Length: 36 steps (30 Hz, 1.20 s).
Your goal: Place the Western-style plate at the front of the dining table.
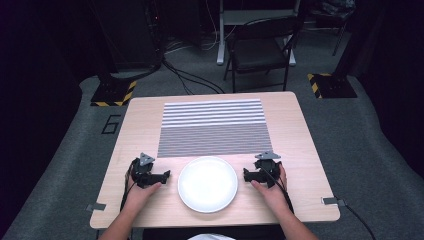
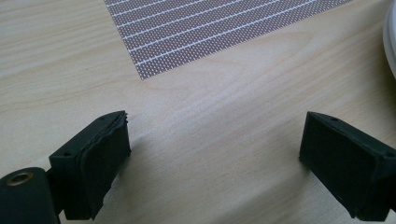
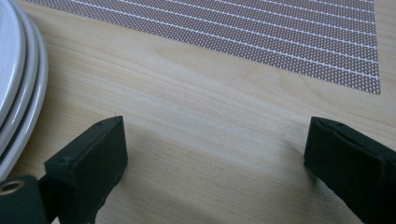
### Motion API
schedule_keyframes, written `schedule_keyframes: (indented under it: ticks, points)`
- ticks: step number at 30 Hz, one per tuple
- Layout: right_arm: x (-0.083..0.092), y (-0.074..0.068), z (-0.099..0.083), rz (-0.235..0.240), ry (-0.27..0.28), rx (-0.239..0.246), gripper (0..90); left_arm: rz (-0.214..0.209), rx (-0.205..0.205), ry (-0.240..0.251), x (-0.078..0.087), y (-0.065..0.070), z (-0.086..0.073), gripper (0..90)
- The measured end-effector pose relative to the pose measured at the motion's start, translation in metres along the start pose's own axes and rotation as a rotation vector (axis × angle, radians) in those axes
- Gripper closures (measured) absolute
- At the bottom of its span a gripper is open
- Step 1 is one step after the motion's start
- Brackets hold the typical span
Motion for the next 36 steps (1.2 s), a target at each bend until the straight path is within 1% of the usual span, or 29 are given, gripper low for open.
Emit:
schedule_keyframes:
  ticks: [2, 3, 8, 9, 10, 11, 13, 18, 20, 22, 25, 26, 32, 34, 35, 36]
  points:
    - [0.0000, 0.0000, 0.0000, -0.001, 0.000, 0.000, 5.2, 0.002, 0.005, 0.003, -0.0008, 0.0001, 0.0006, 8.2]
    - [0.0000, 0.0000, 0.0000, -0.002, 0.000, 0.000, 5.2, 0.006, -0.001, 0.000, -0.0012, -0.0004, 0.0011, 8.2]
    - [-0.0002, -0.0001, 0.0001, 0.000, 0.000, 0.000, 4.8, 0.004, -0.004, 0.000, -0.0011, -0.0005, 0.0011, 8.3]
    - [-0.0006, -0.0015, 0.0002, 0.007, -0.010, -0.011, 3.0, 0.003, -0.005, 0.001, -0.0011, -0.0005, 0.0010, 8.3]
    - [-0.0006, -0.0015, 0.0002, 0.007, -0.010, -0.011, 3.0, 0.003, -0.004, 0.004, -0.0013, -0.0004, 0.0010, 8.3]
    - [-0.0013, -0.0021, 0.0004, 0.014, -0.014, -0.002, 1.3, -0.002, -0.005, 0.000, -0.0009, -0.0001, 0.0008, 8.3]
    - [-0.0018, -0.0019, 0.0004, 0.009, -0.014, 0.006, 0.8, -0.003, -0.005, 0.001, -0.0009, -0.0001, 0.0008, 8.2]
    - [-0.0018, -0.0019, 0.0004, 0.009, -0.014, 0.006, 0.9, -0.003, -0.003, 0.002, -0.0008, 0.0002, 0.0007, 8.2]
    - [-0.0018, -0.0019, 0.0004, 0.008, -0.014, 0.006, 0.8, 0.000, 0.005, 0.005, -0.0008, 0.0001, 0.0007, 8.6]
    - [-0.0018, -0.0020, 0.0004, 0.008, -0.014, 0.006, 0.9, 0.000, 0.000, 0.003, -0.0002, -0.0006, 0.0006, 10.1]
    - [-0.0016, -0.0023, 0.0003, 0.006, -0.016, 0.002, 0.9, 0.004, 0.008, 0.017, 0.0010, -0.0022, 0.0003, 13.7]
    - [-0.0016, -0.0023, 0.0003, 0.005, -0.016, 0.001, 0.9, 0.005, 0.008, 0.012, 0.0015, -0.0024, 0.0002, 14.4]
    - [-0.0016, -0.0023, 0.0003, 0.005, -0.016, 0.000, 1.2, 0.014, 0.016, 0.017, 0.0019, -0.0025, 0.0001, 16.2]
    - [-0.0014, -0.0013, 0.0004, 0.003, -0.013, 0.005, 2.4, 0.018, 0.021, 0.019, 0.0023, -0.0030, 0.0001, 17.9]
    - [-0.0009, -0.0021, 0.0005, 0.001, -0.005, -0.011, 5.3, 0.023, 0.026, 0.030, 0.0023, -0.0034, 0.0002, 20.4]
    - [-0.0009, -0.0021, 0.0005, 0.001, -0.005, -0.011, 5.3, 0.023, 0.026, 0.030, 0.0023, -0.0034, 0.0002, 22.0]
Point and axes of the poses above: each handheld gripper's, and its own axes: x roughly backward along the jaws, z roughly out of its top, y roughly to its right, the point moved 5 cm from there along -x, roughly forward along the jaws, and after that the axes turned 1 degree about -x, right-handed, at the moved point
